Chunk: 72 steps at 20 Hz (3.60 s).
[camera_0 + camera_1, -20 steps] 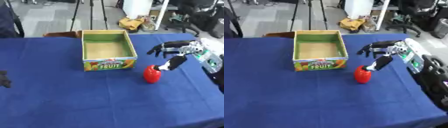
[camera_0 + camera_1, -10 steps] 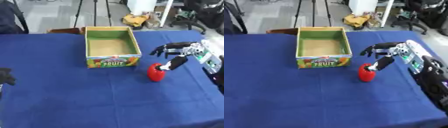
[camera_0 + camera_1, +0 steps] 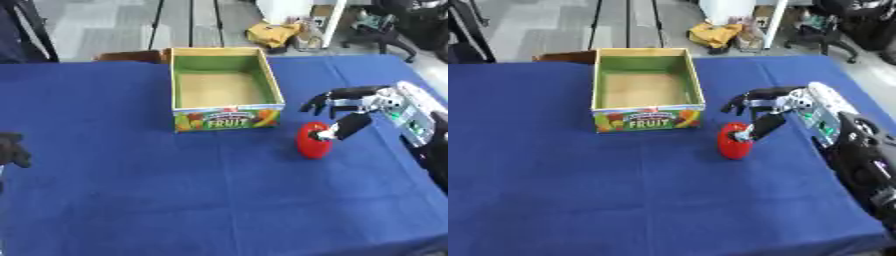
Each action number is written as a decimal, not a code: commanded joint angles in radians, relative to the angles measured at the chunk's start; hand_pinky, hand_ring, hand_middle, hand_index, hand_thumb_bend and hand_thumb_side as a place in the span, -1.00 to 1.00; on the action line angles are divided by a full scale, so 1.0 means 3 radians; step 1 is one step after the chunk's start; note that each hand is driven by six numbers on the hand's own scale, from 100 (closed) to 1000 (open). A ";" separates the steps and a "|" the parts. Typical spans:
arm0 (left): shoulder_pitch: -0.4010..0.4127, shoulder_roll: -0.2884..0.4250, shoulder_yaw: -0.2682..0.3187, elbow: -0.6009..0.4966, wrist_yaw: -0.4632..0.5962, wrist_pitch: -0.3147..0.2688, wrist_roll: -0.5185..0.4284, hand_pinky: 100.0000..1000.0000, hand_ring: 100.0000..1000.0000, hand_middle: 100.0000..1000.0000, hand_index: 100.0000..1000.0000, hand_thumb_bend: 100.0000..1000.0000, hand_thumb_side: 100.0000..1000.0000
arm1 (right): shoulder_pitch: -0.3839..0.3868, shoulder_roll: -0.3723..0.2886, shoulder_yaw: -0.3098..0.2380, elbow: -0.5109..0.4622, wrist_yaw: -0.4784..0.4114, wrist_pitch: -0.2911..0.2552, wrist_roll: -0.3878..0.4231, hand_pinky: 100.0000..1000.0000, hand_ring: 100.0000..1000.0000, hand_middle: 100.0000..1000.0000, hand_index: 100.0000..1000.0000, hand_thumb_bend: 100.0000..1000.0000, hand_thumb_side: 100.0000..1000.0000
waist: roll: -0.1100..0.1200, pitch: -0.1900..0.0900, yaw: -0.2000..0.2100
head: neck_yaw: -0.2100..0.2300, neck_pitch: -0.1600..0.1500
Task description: Pick up objects on the table and place them in the box.
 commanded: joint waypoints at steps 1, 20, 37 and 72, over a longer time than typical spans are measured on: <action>-0.0045 0.0010 0.0018 -0.0065 0.0008 0.0004 -0.0004 0.07 -0.42 -0.32 0.04 0.90 0.51 | -0.0062 -0.0054 -0.0050 0.0024 0.0050 -0.0042 0.0019 0.25 0.67 0.81 0.96 -0.64 0.27 | 0.0008 -0.0043 0.0000 | -0.0010 0.0008; -0.0045 0.0004 0.0016 -0.0067 0.0013 0.0007 -0.0010 0.07 -0.42 -0.32 0.04 0.90 0.51 | -0.0023 -0.0023 0.0014 0.0126 0.0267 -0.0149 0.0026 0.23 0.68 0.82 0.98 -0.43 0.38 | 0.0020 -0.0048 0.0005 | -0.0019 0.0003; -0.0043 0.0002 0.0018 -0.0062 0.0013 0.0002 -0.0005 0.08 -0.42 -0.32 0.03 0.90 0.52 | 0.0041 -0.0004 0.0036 0.0117 0.0324 -0.0190 0.0008 -0.53 0.13 0.73 0.93 -0.81 -0.84 | 0.0014 -0.0055 -0.0010 | -0.0022 0.0005; -0.0029 0.0032 -0.0007 -0.0049 0.0007 -0.0005 -0.0028 0.08 -0.42 -0.32 0.03 0.90 0.51 | -0.0587 -0.0037 -0.0034 -0.0271 0.0099 -0.0091 -0.0257 -1.00 -0.31 0.21 0.64 -0.99 -0.94 | -0.0054 -0.0132 0.0004 | -0.0078 -0.0016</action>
